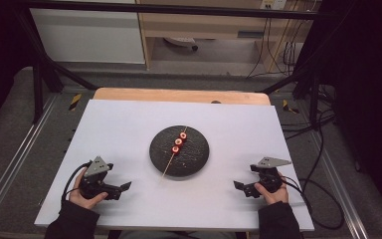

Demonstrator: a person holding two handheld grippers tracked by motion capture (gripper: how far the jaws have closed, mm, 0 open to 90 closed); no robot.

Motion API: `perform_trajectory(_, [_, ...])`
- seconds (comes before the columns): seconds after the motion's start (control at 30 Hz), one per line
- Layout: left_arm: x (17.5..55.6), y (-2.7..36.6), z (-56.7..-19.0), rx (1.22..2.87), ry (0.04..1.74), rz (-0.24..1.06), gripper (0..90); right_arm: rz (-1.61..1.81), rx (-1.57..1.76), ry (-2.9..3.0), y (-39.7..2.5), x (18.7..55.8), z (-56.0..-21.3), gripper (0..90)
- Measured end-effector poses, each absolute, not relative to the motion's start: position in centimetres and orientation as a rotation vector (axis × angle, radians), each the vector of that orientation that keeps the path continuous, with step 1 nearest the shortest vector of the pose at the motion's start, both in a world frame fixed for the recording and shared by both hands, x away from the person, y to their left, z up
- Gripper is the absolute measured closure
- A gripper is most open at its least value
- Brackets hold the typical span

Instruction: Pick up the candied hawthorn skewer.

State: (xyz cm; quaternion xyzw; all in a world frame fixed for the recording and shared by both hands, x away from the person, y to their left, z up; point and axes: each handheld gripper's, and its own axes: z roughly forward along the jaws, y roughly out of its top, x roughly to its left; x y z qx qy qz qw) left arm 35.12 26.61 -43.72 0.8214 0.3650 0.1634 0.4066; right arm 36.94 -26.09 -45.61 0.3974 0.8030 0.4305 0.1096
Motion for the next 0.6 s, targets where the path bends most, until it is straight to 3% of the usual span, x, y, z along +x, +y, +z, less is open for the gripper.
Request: perform_trajectory(0.6, [35.9, 23.9, -42.2, 2.071, 0.923, 0.416, 3.5, 1.254, 1.17, 2.358, -25.9, 36.9, -45.5, 0.4])
